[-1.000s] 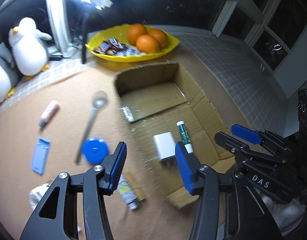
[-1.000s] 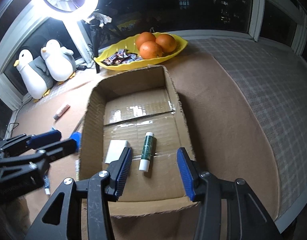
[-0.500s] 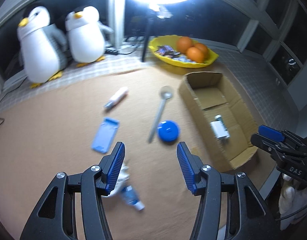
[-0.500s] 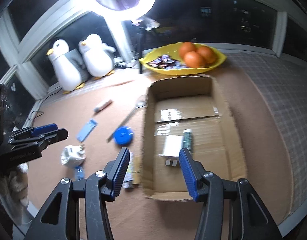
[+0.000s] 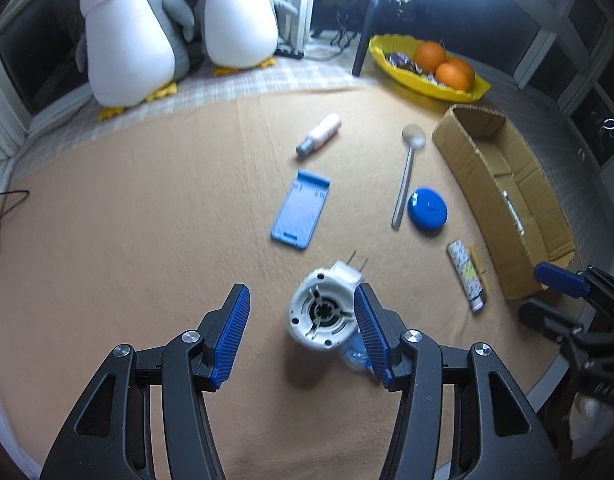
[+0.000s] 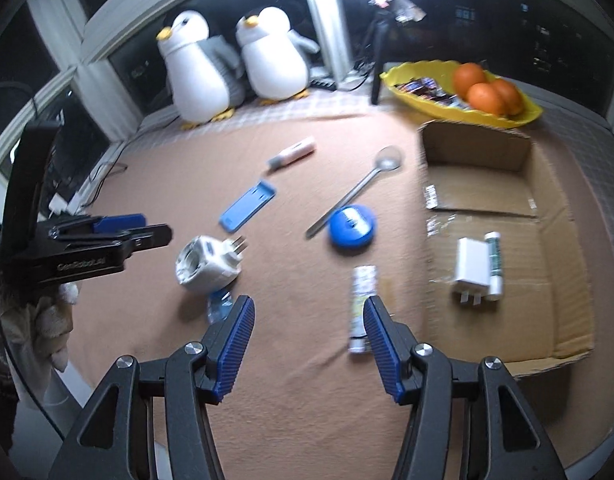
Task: Organize rigid objects
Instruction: 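Move left tool to white charger while right tool reaches blue bottle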
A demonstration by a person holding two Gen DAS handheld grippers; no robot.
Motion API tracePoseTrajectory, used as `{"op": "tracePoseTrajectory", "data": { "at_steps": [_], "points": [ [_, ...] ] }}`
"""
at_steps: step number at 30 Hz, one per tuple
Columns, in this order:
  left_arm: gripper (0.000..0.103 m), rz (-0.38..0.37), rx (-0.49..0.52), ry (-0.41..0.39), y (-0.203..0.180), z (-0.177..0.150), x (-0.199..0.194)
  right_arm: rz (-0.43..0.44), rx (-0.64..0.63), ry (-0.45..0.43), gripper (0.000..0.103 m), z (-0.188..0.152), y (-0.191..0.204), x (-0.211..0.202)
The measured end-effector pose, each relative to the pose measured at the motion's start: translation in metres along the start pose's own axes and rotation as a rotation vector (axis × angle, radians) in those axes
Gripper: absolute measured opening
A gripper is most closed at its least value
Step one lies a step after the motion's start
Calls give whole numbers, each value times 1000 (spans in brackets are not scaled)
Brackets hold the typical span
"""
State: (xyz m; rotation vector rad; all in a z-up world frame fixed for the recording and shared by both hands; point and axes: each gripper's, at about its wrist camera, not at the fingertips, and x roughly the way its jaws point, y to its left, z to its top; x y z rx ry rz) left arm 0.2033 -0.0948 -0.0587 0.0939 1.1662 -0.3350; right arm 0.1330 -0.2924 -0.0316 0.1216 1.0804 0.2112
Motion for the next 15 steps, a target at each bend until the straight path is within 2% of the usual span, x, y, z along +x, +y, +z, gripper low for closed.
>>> {"op": "tracePoseTrajectory", "data": {
  "at_steps": [8, 11, 15],
  "points": [
    [52, -55, -11, 68, 13, -2, 24, 13, -21, 49, 53, -11, 26, 28],
    [43, -62, -8, 95, 15, -2, 35, 12, -32, 65, 53, -14, 35, 37],
    [38, -81, -9, 114, 18, -2, 46, 13, -48, 82, 53, -16, 45, 47]
  ]
}}
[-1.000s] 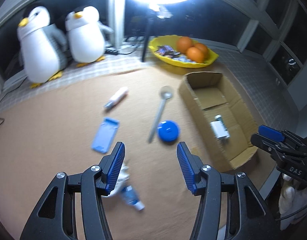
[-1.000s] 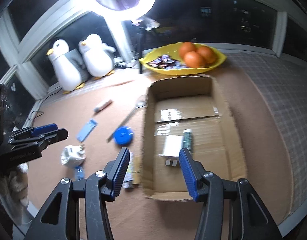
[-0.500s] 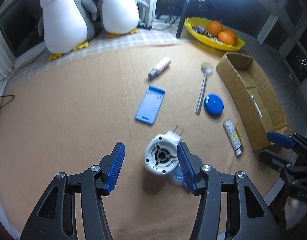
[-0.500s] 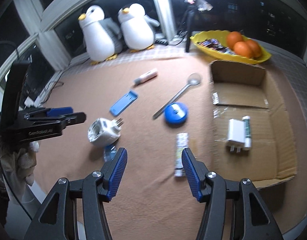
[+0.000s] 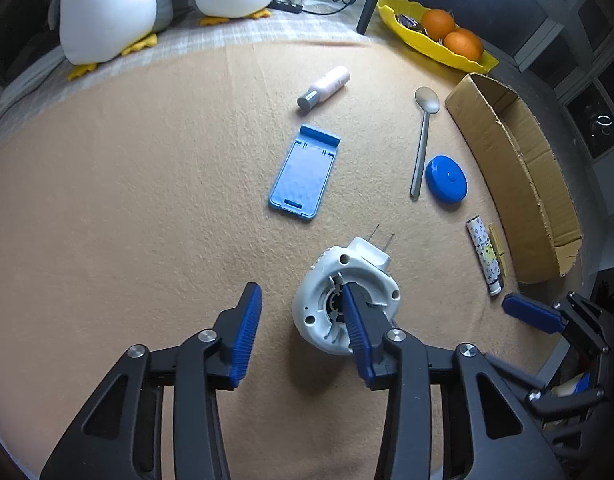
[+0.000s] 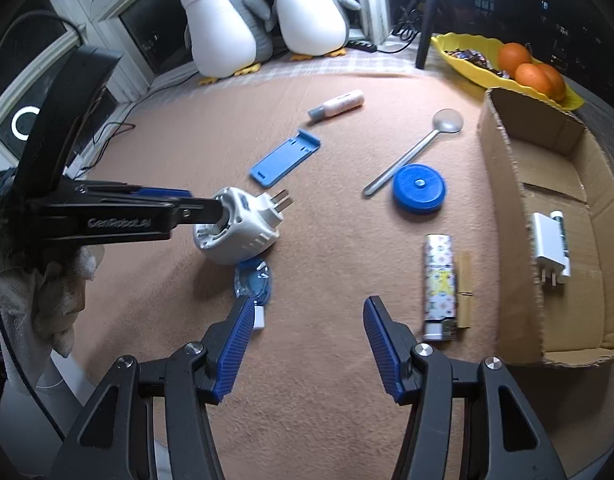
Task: Organize rigid objects
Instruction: 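Move left tool to white charger while right tool reaches blue bottle, then grasp white charger with left tool while right tool grasps blue bottle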
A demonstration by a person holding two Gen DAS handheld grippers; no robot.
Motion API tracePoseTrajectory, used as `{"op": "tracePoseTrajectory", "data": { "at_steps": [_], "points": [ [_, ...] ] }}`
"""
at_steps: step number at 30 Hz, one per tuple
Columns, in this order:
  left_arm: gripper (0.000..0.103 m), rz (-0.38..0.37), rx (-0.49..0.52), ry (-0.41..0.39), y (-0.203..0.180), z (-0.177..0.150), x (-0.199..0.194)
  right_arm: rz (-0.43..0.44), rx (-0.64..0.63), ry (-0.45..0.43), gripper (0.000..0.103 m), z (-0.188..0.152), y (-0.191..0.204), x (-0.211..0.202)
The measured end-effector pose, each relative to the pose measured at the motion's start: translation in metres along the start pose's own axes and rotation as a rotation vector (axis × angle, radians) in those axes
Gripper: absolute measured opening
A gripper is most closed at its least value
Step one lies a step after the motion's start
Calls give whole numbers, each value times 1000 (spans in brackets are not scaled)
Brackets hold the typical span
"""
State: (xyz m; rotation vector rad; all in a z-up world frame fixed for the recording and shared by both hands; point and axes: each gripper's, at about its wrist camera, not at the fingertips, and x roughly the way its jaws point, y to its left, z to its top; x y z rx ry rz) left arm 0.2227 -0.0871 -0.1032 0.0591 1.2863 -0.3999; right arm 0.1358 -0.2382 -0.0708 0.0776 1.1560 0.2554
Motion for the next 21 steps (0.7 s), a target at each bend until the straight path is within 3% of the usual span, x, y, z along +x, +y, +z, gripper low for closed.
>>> {"op": "tracePoseTrajectory", "data": {
  "at_steps": [8, 18, 21],
  "points": [
    [19, -34, -11, 8, 3, 1, 10, 5, -44, 45, 53, 1, 18, 26],
    [18, -43, -48, -14, 7, -1, 9, -5, -96, 95, 52, 5, 37, 63],
    [18, -46, -55, -17, 8, -2, 8, -14, -111, 102, 44, 6, 41, 69]
  ]
}}
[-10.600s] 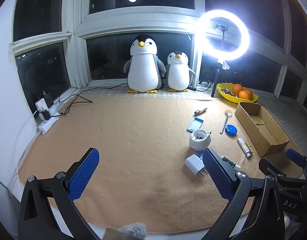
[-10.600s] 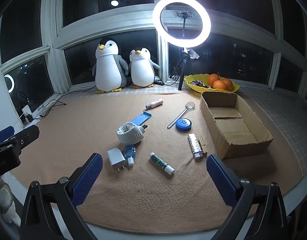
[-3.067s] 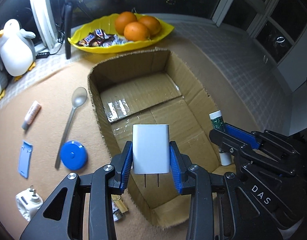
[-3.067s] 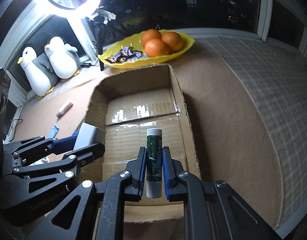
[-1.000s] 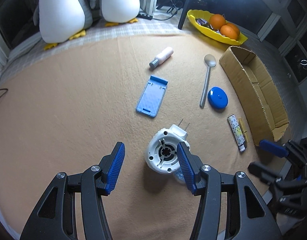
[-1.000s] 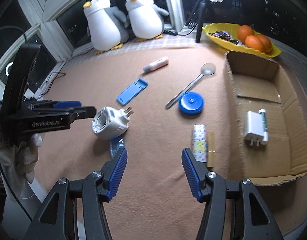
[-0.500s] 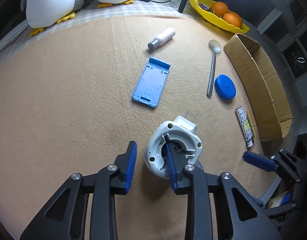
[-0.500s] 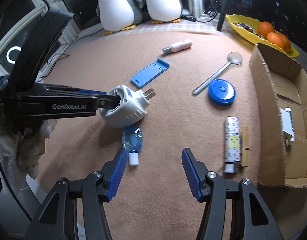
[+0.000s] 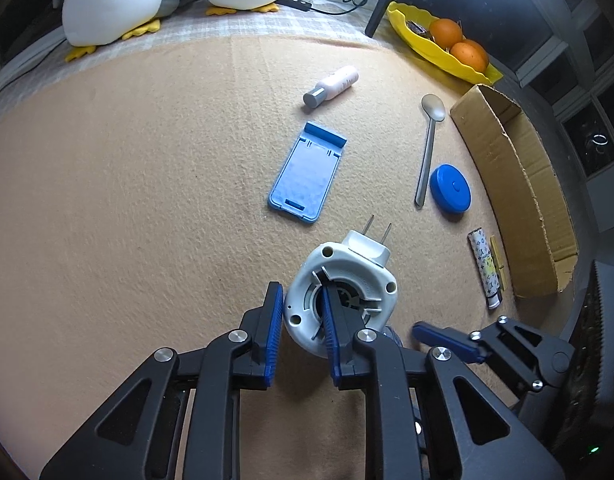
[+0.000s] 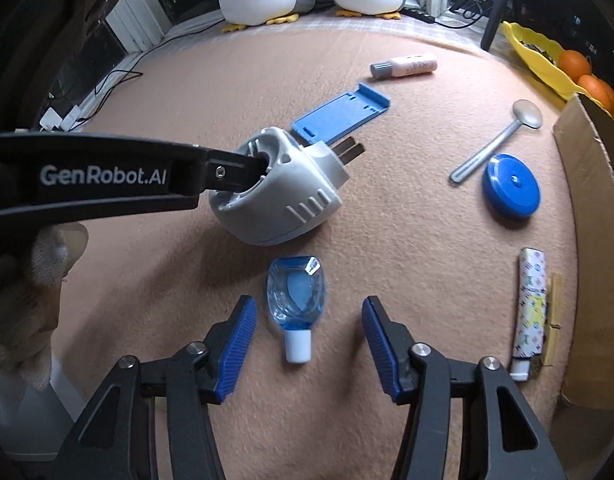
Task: Organize rigid objects
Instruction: 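Grasp white charger with left tool while right tool grasps blue bottle, then carry charger and bottle into the box and release both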
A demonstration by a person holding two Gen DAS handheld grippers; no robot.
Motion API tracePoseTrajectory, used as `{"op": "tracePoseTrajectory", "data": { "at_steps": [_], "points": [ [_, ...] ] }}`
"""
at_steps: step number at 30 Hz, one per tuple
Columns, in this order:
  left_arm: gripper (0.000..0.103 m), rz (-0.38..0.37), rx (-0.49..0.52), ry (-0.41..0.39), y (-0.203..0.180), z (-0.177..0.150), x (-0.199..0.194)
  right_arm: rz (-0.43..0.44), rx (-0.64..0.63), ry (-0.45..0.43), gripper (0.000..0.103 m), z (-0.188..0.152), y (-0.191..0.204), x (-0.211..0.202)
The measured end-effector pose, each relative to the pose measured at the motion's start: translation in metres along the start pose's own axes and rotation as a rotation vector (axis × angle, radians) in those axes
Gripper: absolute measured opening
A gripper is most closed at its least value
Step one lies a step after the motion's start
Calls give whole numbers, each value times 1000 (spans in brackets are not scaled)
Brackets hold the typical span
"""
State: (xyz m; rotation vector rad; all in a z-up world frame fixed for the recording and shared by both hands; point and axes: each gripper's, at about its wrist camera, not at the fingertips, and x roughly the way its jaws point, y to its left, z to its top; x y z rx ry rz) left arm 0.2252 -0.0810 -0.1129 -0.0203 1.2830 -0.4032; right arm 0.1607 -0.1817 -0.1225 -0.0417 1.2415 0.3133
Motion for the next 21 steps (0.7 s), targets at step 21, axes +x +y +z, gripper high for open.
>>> {"op": "tracePoseTrajectory", "data": {
  "at_steps": [21],
  "points": [
    [17, 17, -25, -40, -4, -8, -6, -15, 20, -53, 28, -7, -19, -25]
  ]
}}
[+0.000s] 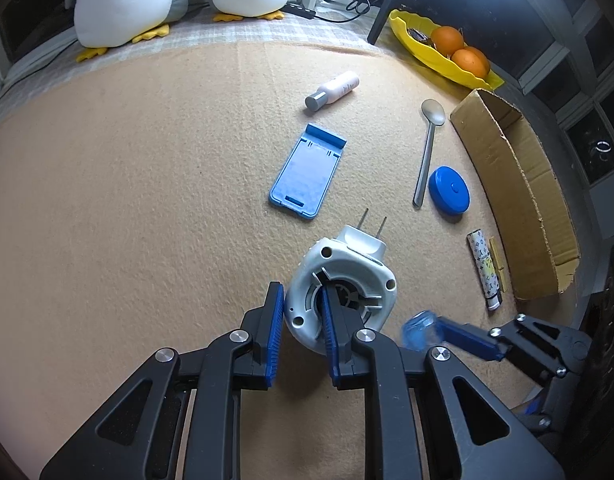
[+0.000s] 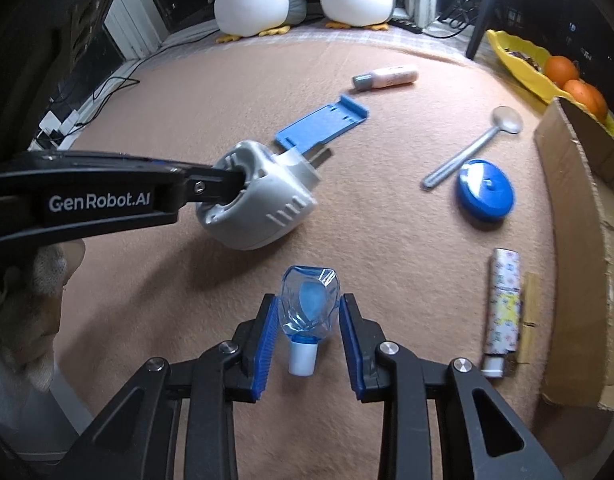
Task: Organize rigid objects
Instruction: 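Carry charger and bottle into the box and release both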
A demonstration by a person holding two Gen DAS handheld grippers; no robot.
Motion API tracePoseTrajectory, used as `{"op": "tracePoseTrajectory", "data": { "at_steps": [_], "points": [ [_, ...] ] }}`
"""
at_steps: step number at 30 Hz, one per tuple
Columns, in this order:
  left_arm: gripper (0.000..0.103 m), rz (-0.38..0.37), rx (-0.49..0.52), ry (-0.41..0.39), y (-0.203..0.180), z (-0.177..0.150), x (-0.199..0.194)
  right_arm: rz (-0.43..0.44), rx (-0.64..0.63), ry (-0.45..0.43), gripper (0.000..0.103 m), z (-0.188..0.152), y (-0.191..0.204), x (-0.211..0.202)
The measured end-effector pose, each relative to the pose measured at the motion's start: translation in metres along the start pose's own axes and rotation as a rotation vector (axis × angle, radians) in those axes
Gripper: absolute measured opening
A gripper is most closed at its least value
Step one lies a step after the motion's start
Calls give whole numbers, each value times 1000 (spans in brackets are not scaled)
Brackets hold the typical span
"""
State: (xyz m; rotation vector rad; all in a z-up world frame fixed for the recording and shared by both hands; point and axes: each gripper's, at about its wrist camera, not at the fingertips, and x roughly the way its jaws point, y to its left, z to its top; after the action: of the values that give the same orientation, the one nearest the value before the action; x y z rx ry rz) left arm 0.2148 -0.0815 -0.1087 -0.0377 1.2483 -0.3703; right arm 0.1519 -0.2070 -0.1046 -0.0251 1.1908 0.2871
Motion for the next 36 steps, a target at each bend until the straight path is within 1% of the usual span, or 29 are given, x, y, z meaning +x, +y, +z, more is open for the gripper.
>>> {"op": "tracePoseTrajectory", "data": {
  "at_steps": [9, 15, 20, 24, 28, 36],
  "points": [
    [17, 13, -1, -48, -4, 1, -12, -25, 46, -82, 28, 0, -24, -36],
    [17, -3, 42, -106, -22, 10, -33, -46, 80, -160, 28, 2, -43, -73],
    [17, -50, 79, -149, -51, 27, -47, -82, 117, -217, 28, 1, -69, -104],
    [17, -91, 134, -177, -86, 41, -51, -124, 145, -250, 28, 1, -97, -125],
    [17, -131, 151, -184, -117, 54, -44, -161, 181, -272, 28, -2, -128, -138],
    [17, -161, 223, -174, -180, 77, -25, -224, 244, -277, 28, -9, -183, -146]
  ]
}}
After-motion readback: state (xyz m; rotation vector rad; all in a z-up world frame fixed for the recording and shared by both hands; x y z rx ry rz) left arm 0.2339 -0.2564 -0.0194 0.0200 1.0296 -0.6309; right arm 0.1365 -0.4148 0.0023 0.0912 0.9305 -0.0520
